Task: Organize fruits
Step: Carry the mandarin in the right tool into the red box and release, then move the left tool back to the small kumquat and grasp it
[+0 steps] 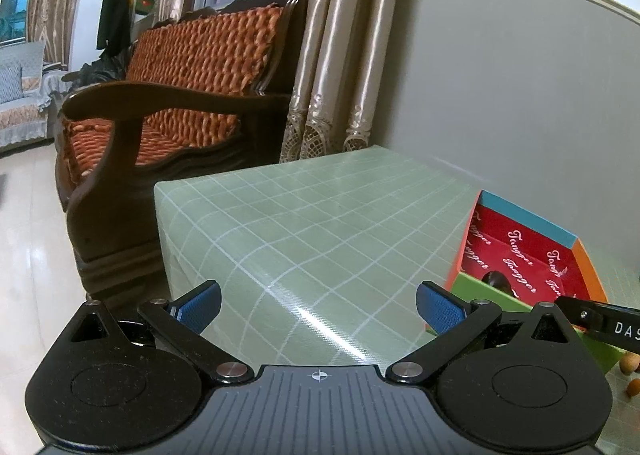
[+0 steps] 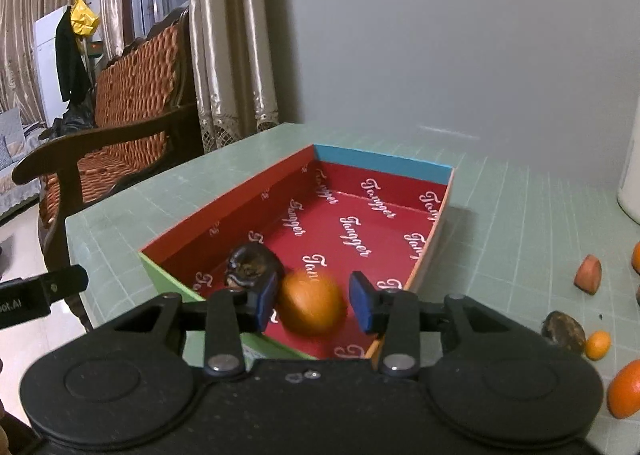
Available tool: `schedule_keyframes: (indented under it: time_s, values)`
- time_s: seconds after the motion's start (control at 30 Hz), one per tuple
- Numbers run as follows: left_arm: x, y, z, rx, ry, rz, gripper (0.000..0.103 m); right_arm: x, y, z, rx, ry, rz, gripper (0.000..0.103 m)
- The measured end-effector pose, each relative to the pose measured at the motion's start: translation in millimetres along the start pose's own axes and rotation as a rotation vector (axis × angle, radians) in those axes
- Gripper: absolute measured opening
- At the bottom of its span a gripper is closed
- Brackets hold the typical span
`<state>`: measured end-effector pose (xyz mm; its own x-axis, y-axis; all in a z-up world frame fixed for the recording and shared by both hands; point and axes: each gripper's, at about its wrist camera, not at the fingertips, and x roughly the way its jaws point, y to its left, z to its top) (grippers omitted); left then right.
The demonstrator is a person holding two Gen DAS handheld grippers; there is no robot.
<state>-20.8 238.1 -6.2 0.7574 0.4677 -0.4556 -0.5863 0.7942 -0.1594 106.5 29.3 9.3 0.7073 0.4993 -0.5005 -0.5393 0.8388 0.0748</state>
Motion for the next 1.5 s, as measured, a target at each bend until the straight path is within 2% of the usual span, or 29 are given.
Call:
schedule_keyframes:
  time_s: [0.13,0.27,0.33,0.4,0.53,0.63,0.83,0.97,1.13,1.23,1.33,1.5]
  values:
    - [1,-3,-1,0.007,0.004,-0.003,0.103,-4,-1,-1,0.009,-0.008,0.013,0.04]
    - [-1,-7,-1,0.022,0.001,-0.004,0.103,-20,-7,-4,0.019,-0.052,0.017,0.042]
    - [-3,-11,-2,0.033,-0.008,-0.01,0.103,-31,-14,-4,0.029,-0.08,0.0,0.048]
    - [-5,-17,-2,0.048,-0.021,-0.022,0.103,-41,-22,-3,0.04,-0.108,-0.022,0.064]
    - [-13,-37,-5,0.1,-0.05,-0.063,0.103,-66,-44,-5,0.03,-0.166,-0.112,0.067]
    - [-22,-55,-9,0.154,-0.087,-0.107,0.103,-83,-65,-12,0.044,-0.199,-0.188,0.08]
    - [-42,-99,-20,0.289,-0.147,-0.215,0.103,-108,-111,-35,0.094,-0.243,-0.337,0.086]
    - [-54,-123,-26,0.347,-0.168,-0.297,0.103,-120,-140,-53,0.18,-0.25,-0.427,0.087]
    - [-65,-158,-39,0.415,-0.165,-0.421,0.103,-133,-163,-71,0.26,-0.246,-0.482,0.087]
    - [-72,-180,-52,0.458,-0.152,-0.469,0.103,-143,-174,-79,0.278,-0.25,-0.515,0.09]
    - [-76,-200,-65,0.506,-0.134,-0.494,0.103,-152,-182,-86,0.303,-0.253,-0.568,0.1]
    - [-79,-224,-79,0.559,-0.101,-0.51,0.103,-173,-197,-99,0.355,-0.264,-0.639,0.103]
